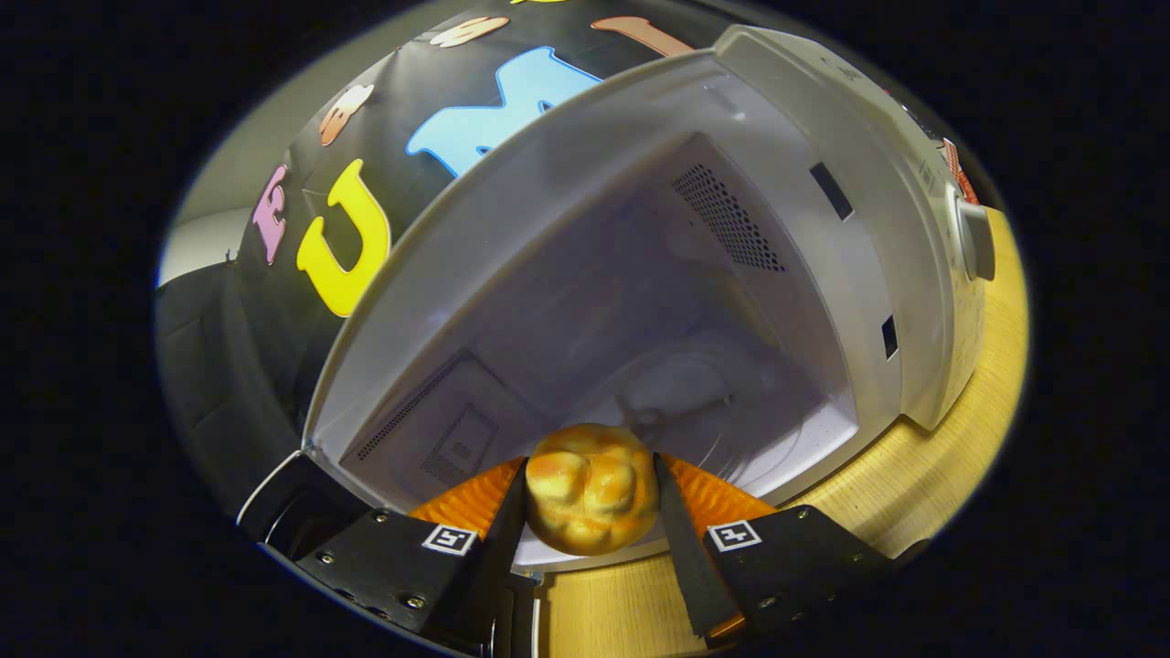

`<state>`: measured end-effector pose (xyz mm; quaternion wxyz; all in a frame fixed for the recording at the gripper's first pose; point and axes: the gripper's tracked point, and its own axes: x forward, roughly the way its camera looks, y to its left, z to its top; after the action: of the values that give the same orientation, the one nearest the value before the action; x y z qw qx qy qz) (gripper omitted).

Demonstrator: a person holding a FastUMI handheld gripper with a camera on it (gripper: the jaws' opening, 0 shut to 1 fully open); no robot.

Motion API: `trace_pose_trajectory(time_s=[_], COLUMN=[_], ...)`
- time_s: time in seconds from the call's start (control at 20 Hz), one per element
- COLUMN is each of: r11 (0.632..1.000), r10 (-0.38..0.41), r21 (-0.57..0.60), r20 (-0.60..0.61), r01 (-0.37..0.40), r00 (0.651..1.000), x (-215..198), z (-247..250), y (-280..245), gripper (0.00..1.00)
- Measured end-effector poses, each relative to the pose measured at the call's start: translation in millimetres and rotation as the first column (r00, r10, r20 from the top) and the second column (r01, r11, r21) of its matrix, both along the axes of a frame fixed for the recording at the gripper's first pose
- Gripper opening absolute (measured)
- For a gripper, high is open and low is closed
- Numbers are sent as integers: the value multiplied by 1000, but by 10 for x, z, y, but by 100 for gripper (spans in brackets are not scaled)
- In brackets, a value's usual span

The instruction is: Open the microwave, put the food inside, and close the microwave door.

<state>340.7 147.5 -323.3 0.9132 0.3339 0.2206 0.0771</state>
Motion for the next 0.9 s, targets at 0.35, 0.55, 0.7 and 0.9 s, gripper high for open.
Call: trace_pose_trajectory(time_s=[0.35, 0.55, 0.7, 0.9], r11=[999, 998, 997, 992], r10=[-35, -37, -31, 13], r21=[-19, -45, -67, -126], r20=[-5, 10, 23, 78], r01=[35, 37, 32, -3], r00=[999, 999, 999, 997], x=[143, 101, 31, -303], z=[-141, -60, 85, 571], y=[-14, -27, -71, -80], gripper=[80, 95, 97, 97])
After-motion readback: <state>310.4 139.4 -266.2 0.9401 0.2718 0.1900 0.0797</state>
